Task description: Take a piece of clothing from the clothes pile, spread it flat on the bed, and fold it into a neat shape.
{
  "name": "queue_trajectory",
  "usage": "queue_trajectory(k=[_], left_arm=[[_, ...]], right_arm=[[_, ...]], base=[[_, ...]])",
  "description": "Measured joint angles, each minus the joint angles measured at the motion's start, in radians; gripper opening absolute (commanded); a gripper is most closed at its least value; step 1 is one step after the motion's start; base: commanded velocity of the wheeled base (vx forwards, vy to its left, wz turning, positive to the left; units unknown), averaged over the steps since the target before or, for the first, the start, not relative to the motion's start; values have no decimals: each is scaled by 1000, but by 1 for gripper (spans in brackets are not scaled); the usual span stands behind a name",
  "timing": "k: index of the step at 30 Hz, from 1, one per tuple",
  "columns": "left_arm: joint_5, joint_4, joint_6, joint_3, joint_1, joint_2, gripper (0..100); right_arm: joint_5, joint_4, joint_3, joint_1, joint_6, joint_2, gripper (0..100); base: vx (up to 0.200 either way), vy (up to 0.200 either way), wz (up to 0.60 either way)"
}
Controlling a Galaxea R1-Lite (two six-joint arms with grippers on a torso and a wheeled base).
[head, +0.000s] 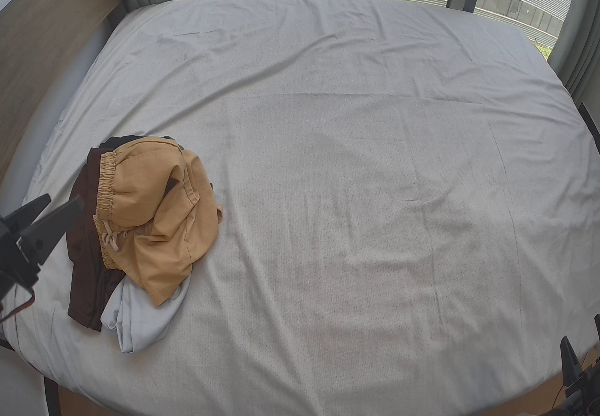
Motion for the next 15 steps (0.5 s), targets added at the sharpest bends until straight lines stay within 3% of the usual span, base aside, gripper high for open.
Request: queue_trajectory(k=[15], left_arm=[[-181, -207, -15, -66, 141, 334, 100]], right_arm=[[-1, 0, 0, 0, 2, 0, 100]], base=[[0, 0, 0]])
